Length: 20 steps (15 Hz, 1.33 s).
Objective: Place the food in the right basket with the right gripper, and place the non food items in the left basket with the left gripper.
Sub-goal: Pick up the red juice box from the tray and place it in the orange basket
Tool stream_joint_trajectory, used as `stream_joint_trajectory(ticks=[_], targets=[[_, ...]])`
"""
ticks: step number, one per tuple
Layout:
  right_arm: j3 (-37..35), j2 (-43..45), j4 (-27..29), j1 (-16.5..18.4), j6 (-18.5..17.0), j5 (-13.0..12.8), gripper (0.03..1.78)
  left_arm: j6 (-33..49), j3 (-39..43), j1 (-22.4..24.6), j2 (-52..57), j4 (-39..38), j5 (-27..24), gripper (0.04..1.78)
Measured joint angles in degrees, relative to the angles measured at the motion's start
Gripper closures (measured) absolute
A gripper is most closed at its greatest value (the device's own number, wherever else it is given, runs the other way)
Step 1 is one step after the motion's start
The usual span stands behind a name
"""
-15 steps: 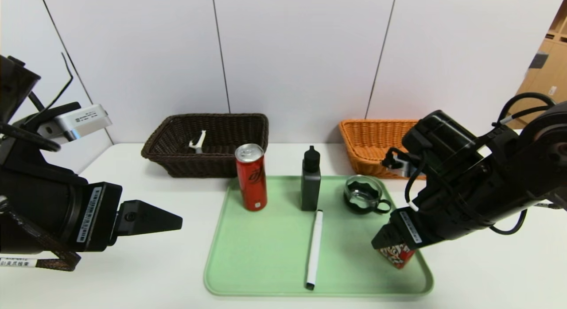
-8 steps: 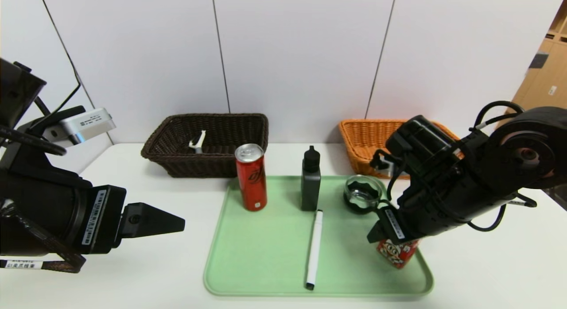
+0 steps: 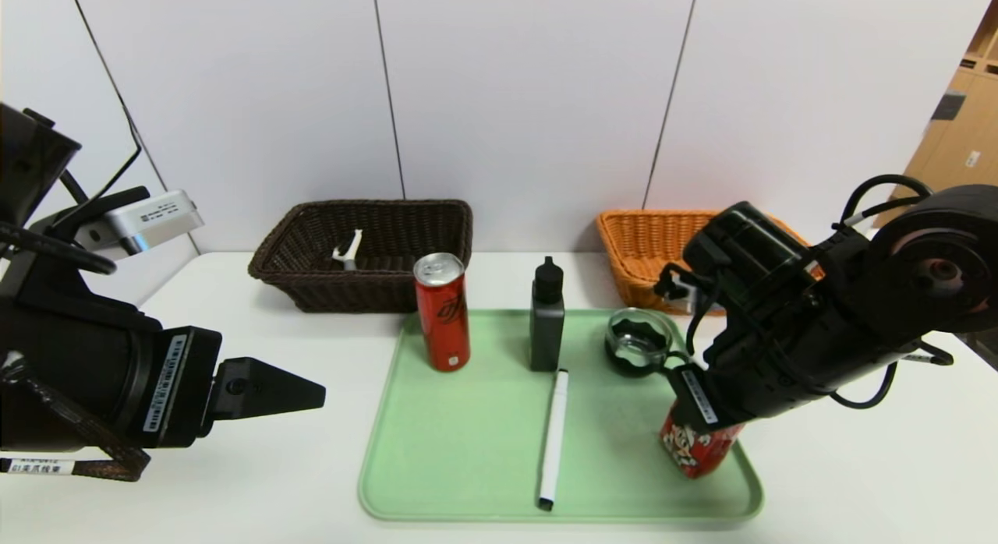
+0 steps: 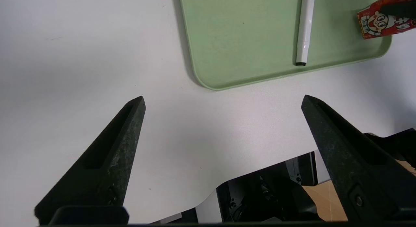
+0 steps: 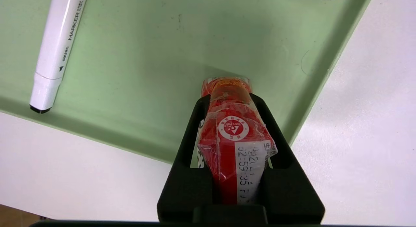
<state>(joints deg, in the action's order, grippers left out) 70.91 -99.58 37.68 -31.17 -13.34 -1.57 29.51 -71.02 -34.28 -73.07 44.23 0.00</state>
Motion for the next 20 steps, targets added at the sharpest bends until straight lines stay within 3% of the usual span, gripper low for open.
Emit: stream_joint_trajectory(ticks=[5, 8, 10, 15, 17, 20], targets=[[1.9, 3.3, -0.1, 0.5, -0.8, 0.1, 1.45, 0.1, 0.9, 0.0, 0.4, 0.0, 0.0, 0.13], [8.4, 6.3, -1.2, 1.9, -0.9, 0.2, 1.45, 0.0, 2.4, 0.0, 1.3, 0.0, 0.0, 0.13], [14.9, 7.3, -5.0, 5.2, -0.9, 0.4, 1.45, 0.1, 2.8, 0.0, 1.8, 0.0, 0.0, 0.13], [22.1, 0.5, -28.8, 17.0, -0.4, -1.0, 1.45, -0.7, 2.4, 0.0, 2.1, -0.2, 0.3, 0.13], [22.6, -3.4, -32.1, 21.2, -0.1, -1.5, 1.45, -0.7, 2.3, 0.0, 2.0, -0.2, 0.3, 0.13], [23.4, -9.2, -33.3, 24.2, 0.1, -1.5, 1.45, -0.6, 2.3, 0.0, 1.2, -0.9, 0.3, 0.13]])
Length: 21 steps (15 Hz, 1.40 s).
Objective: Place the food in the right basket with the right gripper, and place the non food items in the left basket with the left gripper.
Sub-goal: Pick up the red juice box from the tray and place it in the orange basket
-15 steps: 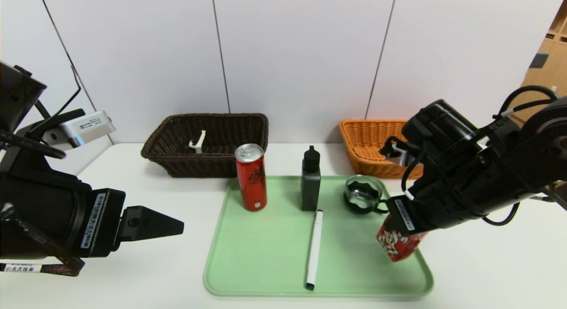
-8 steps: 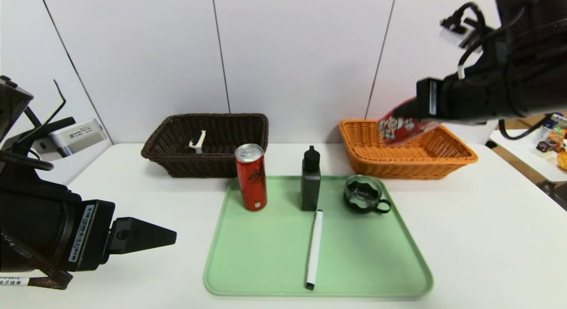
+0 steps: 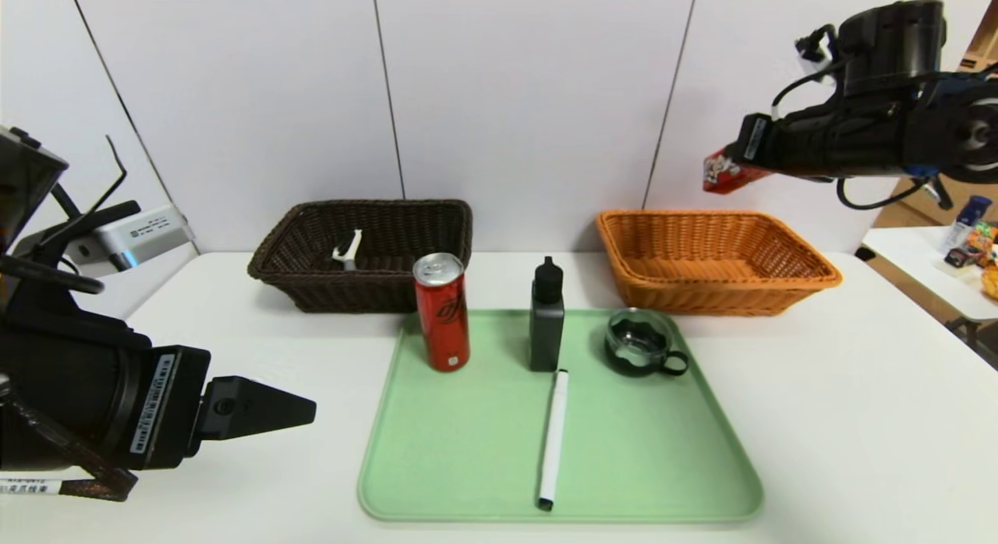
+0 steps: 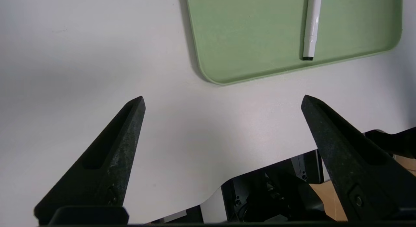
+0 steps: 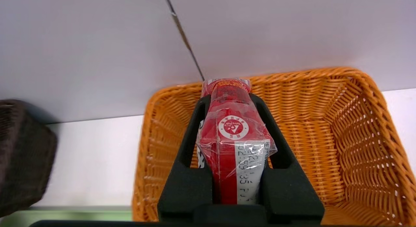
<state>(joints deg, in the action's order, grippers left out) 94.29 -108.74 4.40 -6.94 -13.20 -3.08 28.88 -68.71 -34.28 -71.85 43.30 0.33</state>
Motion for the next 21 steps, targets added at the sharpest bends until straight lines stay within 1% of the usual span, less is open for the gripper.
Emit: stream_joint_trajectory(ticks=[4, 7, 9, 13, 14, 16, 18, 21], targets=[[4.0, -7.7, 0.0, 2.8, 1.8, -0.2, 1.45, 0.2, 0.2, 0.0, -1.4, -1.8, 0.0, 0.13], [7.1, -11.8, 1.3, 4.2, 2.9, -0.2, 1.45, 0.2, 0.0, 0.1, -2.2, -1.9, 0.1, 0.13], [8.3, -12.8, 4.3, 4.5, 3.0, -0.2, 1.45, 0.2, 0.0, 0.1, -2.5, -1.9, 0.1, 0.13], [12.0, -13.5, 13.2, 4.8, 2.9, -0.4, 1.45, 0.1, 0.1, 0.1, -3.3, -1.9, 0.1, 0.13], [12.7, -13.8, 14.6, 4.9, 2.9, -0.8, 1.45, 0.1, 0.1, 0.1, -3.3, -1.9, 0.1, 0.13], [13.3, -14.6, 15.0, 5.1, 2.9, -2.2, 1.45, 0.2, 0.1, 0.1, -3.4, -1.9, 0.1, 0.13], [13.6, -15.6, 15.1, 5.3, 2.9, -2.4, 1.45, 0.2, 0.3, 0.2, -3.4, -1.8, 0.1, 0.13], [13.7, -17.2, 14.9, 5.5, 2.9, -3.9, 1.45, 0.1, 0.4, 0.2, -3.4, -1.8, 0.1, 0.13]])
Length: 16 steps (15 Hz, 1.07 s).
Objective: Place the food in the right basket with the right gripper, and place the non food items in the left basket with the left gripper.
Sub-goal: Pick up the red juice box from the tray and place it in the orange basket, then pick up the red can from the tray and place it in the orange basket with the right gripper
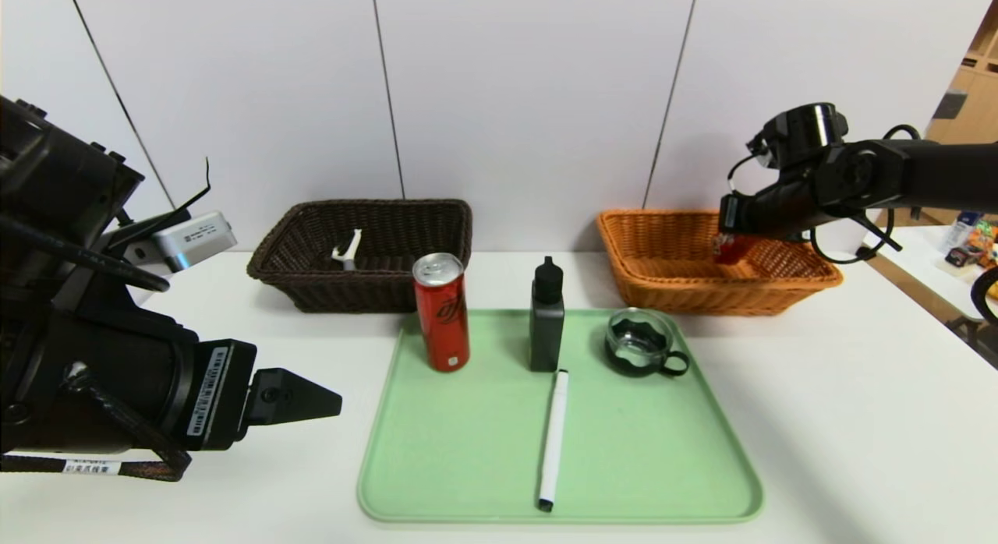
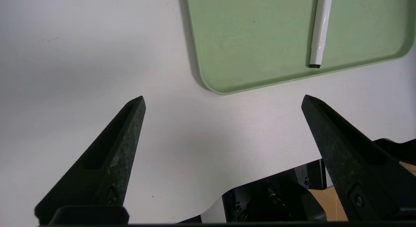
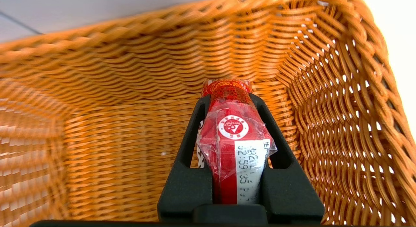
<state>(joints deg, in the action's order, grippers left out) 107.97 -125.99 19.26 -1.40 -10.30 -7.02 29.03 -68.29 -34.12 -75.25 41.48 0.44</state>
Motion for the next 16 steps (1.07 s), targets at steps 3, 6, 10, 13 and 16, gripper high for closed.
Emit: stream_joint_trajectory(ticks=[3, 6, 10, 13, 16], targets=[[0.1, -0.7, -0.2, 0.0, 0.2, -0.1, 1.25, 0.2, 0.1, 0.0, 0.0, 0.0, 0.0, 0.13], [1.0, -0.8, 0.2, 0.1, 0.1, 0.0, 0.88, 0.4, 0.2, 0.0, -0.1, 0.0, 0.0, 0.13], [1.5, 0.0, 0.5, 0.4, 0.1, -0.1, 0.56, 0.4, 0.3, 0.0, 0.0, 0.0, 0.0, 0.13], [1.8, 3.7, 3.7, 0.2, 0.1, 0.0, 0.42, 0.4, 0.2, 0.1, 0.1, 0.0, 0.0, 0.13], [2.3, 10.0, 9.8, -0.3, 0.0, 0.6, 0.32, 0.5, 0.2, 0.1, 0.2, 0.0, 0.0, 0.13]])
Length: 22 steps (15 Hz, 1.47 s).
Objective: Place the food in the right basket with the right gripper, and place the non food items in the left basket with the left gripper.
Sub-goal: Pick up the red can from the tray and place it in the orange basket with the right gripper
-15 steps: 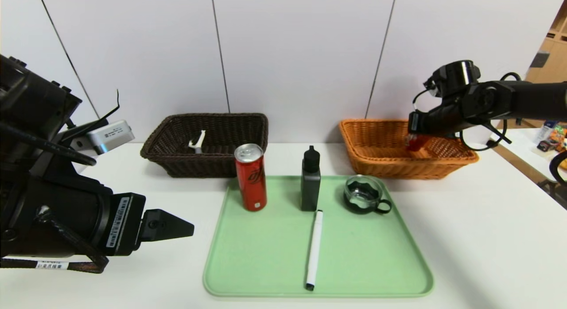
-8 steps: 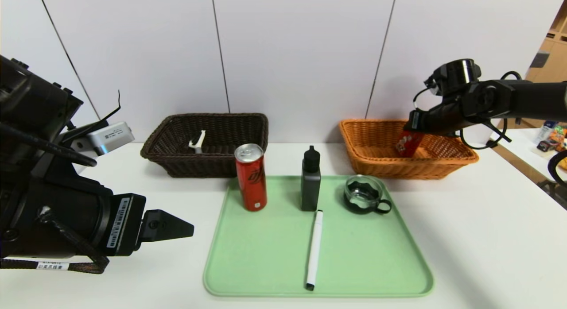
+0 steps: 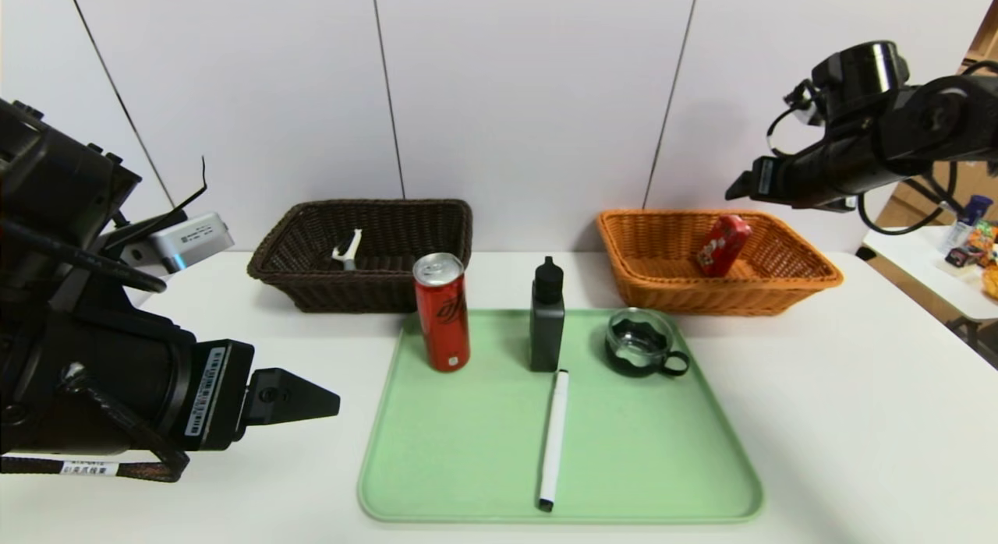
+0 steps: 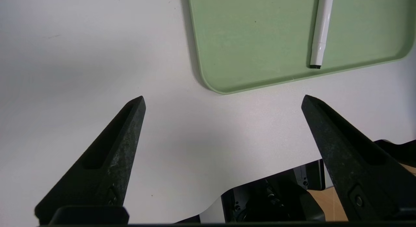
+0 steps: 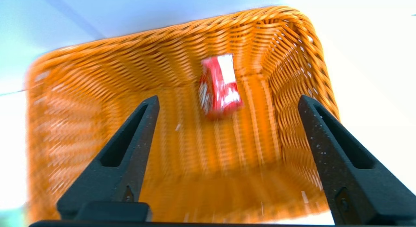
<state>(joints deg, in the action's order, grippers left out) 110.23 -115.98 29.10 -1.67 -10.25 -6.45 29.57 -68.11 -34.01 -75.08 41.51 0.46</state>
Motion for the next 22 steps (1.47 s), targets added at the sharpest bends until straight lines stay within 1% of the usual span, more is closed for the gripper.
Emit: stream_joint_trajectory(ticks=[3, 5, 6, 7, 8, 10, 12, 15, 16, 22], targets=[[0.1, 7.4, 9.6, -1.0, -0.4, 0.9, 0.25, 0.0, -0.1, -0.1, 0.0, 0.0, 0.0, 0.13], [0.2, 11.9, 18.7, -2.6, -0.8, 3.2, 0.21, 0.0, -0.5, -0.1, 0.0, 0.1, 0.0, 0.13], [0.2, 13.7, 23.3, -3.8, -1.5, 4.2, 0.2, 0.0, -1.1, -0.1, -0.1, 0.5, 0.0, 0.13], [0.2, 15.1, 27.7, -5.7, -2.8, 4.7, 0.19, 0.0, -1.7, -0.1, -0.2, 0.6, -0.1, 0.13], [0.2, 16.2, 31.7, -7.9, -5.3, 5.0, 0.18, 0.0, -2.0, -0.1, -0.3, 0.7, 0.0, 0.13], [0.2, 17.6, 36.9, -12.3, -10.6, 6.5, 0.16, 0.0, -2.1, -0.1, -0.3, 0.8, 0.0, 0.13], [0.1, 18.4, 40.1, -16.4, -15.8, 7.7, 0.15, 0.0, -1.9, -0.1, 0.0, 1.3, -0.1, 0.13], [-0.1, 18.7, 41.4, -21.8, -22.9, 7.9, 0.13, 0.0, -1.5, -0.1, 0.8, 1.8, -0.1, 0.13], [-0.3, 18.7, 41.7, -23.3, -24.3, 7.7, 0.13, 0.0, -1.1, -0.1, 1.1, 1.8, 0.0, 0.13], [-0.4, 18.8, 42.5, -31.3, -28.9, 7.3, 0.12, -0.1, 0.3, -0.1, 2.4, 1.2, 0.0, 0.13]])
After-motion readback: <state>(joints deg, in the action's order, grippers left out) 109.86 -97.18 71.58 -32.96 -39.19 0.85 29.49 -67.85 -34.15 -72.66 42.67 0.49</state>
